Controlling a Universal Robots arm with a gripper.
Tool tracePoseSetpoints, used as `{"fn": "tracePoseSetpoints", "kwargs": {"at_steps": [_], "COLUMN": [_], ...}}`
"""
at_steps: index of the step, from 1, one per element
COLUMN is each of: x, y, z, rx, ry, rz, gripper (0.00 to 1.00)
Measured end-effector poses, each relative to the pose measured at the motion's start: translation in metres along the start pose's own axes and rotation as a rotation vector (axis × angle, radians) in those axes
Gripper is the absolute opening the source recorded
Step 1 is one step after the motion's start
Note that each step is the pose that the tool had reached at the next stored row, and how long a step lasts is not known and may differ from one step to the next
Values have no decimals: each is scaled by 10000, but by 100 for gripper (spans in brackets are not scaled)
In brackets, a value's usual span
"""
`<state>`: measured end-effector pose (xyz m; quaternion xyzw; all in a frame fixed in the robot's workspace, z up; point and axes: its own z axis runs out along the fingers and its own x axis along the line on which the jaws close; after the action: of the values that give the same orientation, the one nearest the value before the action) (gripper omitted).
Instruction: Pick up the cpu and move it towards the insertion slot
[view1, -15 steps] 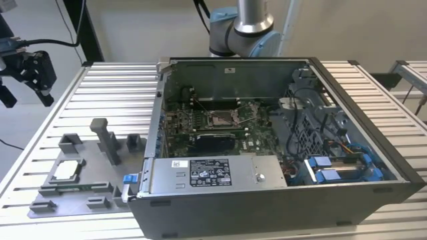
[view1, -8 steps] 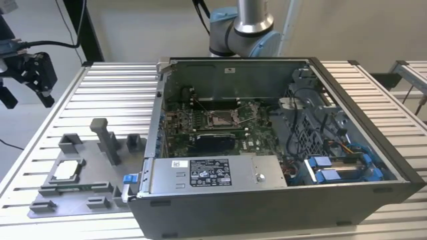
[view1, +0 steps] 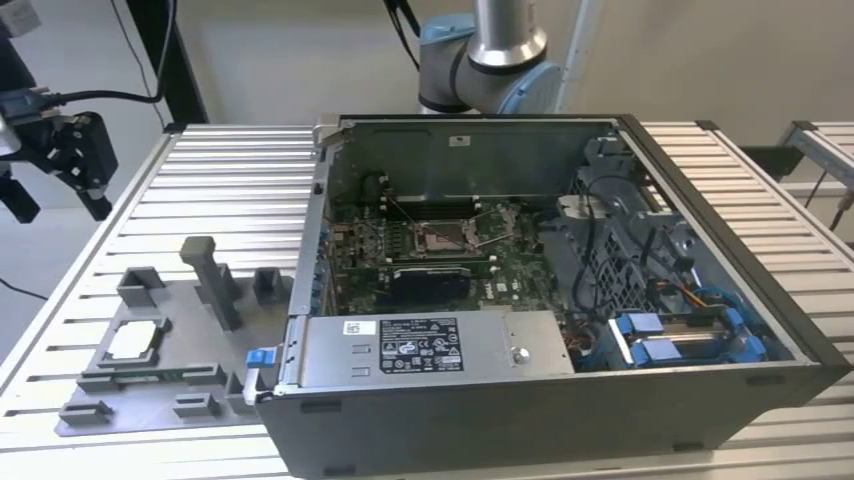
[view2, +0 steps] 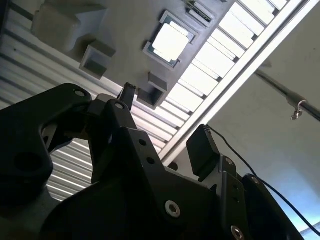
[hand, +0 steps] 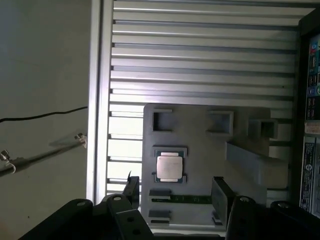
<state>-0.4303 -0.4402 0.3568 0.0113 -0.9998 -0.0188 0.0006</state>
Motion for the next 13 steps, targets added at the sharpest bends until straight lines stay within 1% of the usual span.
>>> {"fn": "tracePoseSetpoints", "kwargs": {"at_steps": [3,13], "x": [0,0], "y": [1,0], "z": [15,144], "rx": [12,79], "ry": [-5,-2], "rz": [1,0], "gripper": [100,100]}}
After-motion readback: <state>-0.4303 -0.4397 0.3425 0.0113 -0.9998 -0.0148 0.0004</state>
